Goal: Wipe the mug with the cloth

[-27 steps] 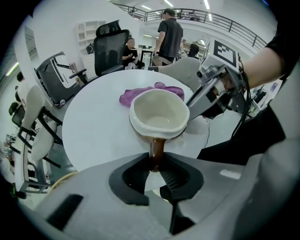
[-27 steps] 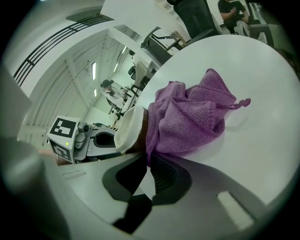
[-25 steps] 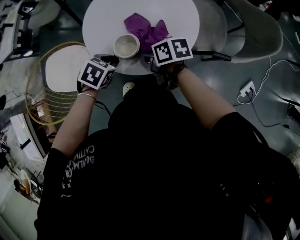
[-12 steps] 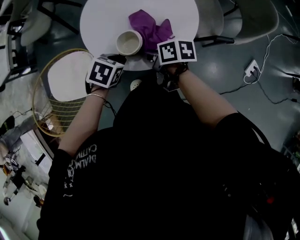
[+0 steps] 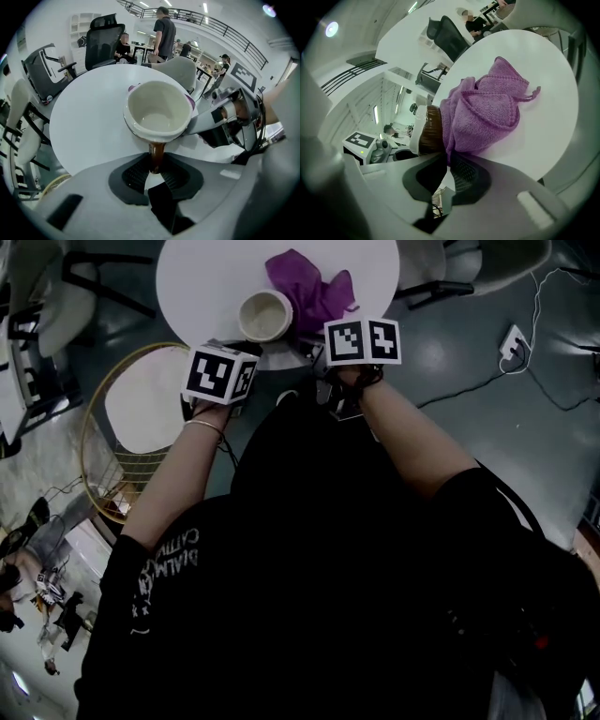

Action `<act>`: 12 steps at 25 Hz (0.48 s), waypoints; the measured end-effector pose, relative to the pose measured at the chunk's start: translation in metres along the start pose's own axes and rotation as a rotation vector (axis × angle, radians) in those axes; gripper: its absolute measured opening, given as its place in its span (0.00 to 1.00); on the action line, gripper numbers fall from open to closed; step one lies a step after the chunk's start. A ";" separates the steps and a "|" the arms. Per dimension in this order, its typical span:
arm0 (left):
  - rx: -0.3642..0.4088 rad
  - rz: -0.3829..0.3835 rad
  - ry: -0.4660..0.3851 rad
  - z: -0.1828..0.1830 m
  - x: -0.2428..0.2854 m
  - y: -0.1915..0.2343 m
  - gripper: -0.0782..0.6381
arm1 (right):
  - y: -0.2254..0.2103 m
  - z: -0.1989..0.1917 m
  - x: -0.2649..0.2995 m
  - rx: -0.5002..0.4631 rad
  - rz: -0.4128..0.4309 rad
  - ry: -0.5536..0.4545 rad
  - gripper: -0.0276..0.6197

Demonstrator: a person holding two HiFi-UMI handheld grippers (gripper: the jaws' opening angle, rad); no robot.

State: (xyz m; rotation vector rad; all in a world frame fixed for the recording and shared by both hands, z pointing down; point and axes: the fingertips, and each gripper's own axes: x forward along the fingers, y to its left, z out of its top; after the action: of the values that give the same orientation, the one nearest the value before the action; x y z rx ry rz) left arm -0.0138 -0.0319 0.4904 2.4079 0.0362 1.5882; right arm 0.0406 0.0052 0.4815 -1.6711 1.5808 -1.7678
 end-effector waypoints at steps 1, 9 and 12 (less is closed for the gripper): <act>-0.001 -0.005 0.001 -0.002 -0.001 0.002 0.20 | 0.002 -0.001 0.003 0.010 -0.001 -0.015 0.09; 0.020 -0.039 0.002 -0.004 0.004 0.003 0.20 | 0.007 -0.008 0.010 0.080 0.018 -0.120 0.09; 0.050 -0.040 0.017 -0.002 0.009 0.001 0.20 | 0.007 -0.008 0.010 0.087 0.028 -0.143 0.09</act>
State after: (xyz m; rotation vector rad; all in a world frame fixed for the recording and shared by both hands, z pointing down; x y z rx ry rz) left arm -0.0119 -0.0315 0.4993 2.4152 0.1284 1.6089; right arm 0.0276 -0.0014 0.4836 -1.6854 1.4382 -1.6398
